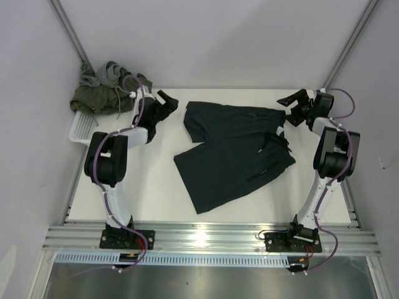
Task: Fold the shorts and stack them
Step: Flatten the shorts out
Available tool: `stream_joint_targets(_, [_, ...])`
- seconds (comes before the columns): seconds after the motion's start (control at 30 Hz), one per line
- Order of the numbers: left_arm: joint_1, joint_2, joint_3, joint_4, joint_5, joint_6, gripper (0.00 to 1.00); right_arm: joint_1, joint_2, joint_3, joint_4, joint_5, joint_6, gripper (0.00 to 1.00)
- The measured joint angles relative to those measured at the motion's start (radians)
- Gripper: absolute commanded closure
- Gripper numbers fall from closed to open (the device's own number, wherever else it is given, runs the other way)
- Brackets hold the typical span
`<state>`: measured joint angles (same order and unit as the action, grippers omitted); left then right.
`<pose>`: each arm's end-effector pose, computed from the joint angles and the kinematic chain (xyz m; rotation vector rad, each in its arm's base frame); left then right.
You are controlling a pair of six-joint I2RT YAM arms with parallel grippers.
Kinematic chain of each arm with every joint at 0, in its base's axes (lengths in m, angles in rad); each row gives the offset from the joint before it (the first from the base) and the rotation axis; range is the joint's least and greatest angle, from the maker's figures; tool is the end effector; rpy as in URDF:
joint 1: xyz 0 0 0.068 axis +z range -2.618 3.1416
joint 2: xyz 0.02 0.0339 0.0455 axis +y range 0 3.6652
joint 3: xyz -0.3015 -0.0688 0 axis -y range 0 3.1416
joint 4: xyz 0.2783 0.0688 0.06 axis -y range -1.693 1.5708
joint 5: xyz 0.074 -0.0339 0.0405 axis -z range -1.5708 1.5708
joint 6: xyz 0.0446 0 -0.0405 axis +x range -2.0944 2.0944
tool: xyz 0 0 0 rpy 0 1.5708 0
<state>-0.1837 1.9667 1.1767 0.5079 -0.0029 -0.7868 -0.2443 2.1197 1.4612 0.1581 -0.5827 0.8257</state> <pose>0.4805 -0.0891 0.2032 -0.5684 1.8204 -0.6659 0.5219 -0.1048 0.1945 0.7448 1.9846 0.9543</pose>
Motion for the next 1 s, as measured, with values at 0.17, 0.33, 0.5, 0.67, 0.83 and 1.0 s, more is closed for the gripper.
stream_joint_targets(0.17, [-0.036, -0.213, -0.040, -0.165, -0.068, 0.064, 0.01, 0.000, -0.145, -0.065, -0.127, 0.047, -0.089, 0.00])
stream_joint_targets(0.33, [-0.119, -0.524, -0.096, -0.300, -0.108, 0.106, 0.01, -0.009, -0.408, -0.233, -0.208, 0.071, -0.158, 0.01])
stream_joint_targets(0.5, [-0.169, -0.786, -0.249, -0.399, -0.110, 0.086, 0.01, -0.023, -0.630, -0.421, -0.299, 0.117, -0.213, 0.00])
stream_joint_targets(0.67, [-0.196, -1.006, -0.469, -0.552, -0.110, 0.021, 0.01, -0.034, -0.827, -0.607, -0.409, 0.166, -0.242, 0.01])
stream_joint_targets(0.83, [-0.269, -1.273, -0.601, -0.689, -0.115, -0.041, 0.01, -0.044, -0.983, -0.699, -0.503, 0.225, -0.256, 0.19])
stream_joint_targets(1.0, [-0.396, -1.403, -0.637, -0.742, -0.148, -0.088, 0.01, -0.048, -1.049, -0.752, -0.531, 0.270, -0.257, 0.32])
